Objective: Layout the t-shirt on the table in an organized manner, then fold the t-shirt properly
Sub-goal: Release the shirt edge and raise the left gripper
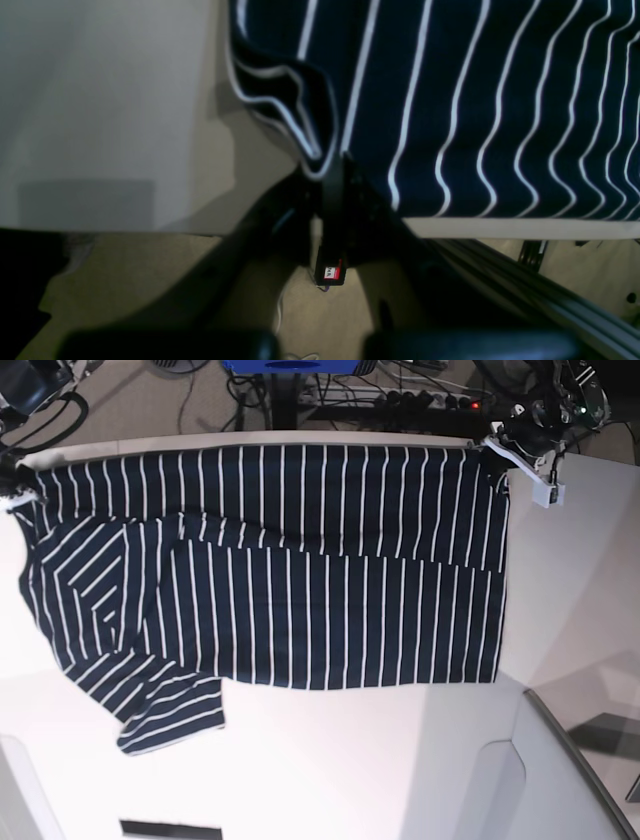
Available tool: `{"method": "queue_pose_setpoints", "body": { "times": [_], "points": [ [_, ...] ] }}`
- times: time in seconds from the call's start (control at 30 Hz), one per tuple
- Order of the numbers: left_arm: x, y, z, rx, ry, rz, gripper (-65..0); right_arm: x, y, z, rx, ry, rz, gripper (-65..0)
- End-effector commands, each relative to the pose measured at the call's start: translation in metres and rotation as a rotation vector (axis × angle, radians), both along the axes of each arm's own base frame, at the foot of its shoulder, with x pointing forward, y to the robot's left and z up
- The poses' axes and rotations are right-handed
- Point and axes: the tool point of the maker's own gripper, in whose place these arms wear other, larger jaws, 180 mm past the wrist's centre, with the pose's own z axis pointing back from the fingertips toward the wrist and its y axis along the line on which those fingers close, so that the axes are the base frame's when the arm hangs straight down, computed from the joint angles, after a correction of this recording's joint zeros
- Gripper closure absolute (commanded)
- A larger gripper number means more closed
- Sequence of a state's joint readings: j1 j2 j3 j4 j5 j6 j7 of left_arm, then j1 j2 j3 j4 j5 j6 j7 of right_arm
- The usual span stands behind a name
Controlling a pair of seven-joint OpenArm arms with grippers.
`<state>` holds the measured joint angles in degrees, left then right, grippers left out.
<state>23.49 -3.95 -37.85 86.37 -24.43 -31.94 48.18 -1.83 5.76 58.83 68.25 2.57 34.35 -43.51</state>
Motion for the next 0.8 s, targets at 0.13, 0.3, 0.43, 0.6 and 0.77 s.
{"method": "queue_pose_setpoints", "body": {
  "times": [0.13, 0.3, 0.43, 0.6, 0.77],
  "points": [
    [0.0072, 0.0052, 0.0072, 0.01, -0.034, 0.0, 0.0, -0.0001, -0.0081, 0.0058, -0.021, 0.0, -0.001, -0.6],
    [0.0073, 0.0058, 0.0074, 0.012, -0.034, -0.001, 0.0, -0.0017, -0.0066, 0.0045, -0.018, 0.003, -0.001, -0.5],
    [0.0052, 0.0058, 0.0068, 0.012, -0.029, -0.001, 0.0, -0.0017, -0.0066, 0.0045, -0.018, 0.003, -0.001, -0.2],
    [0.0059, 0.0058, 0.007, 0.012, -0.031, -0.001, 0.0, -0.0014, -0.007, 0.0046, -0.018, 0.004, -0.005, -1.2],
    [0.0045, 0.0074, 0.007, 0.016, -0.026, -0.003, 0.0, -0.0016, -0.0072, 0.0047, -0.018, 0.004, -0.007, -21.5]
  ]
}}
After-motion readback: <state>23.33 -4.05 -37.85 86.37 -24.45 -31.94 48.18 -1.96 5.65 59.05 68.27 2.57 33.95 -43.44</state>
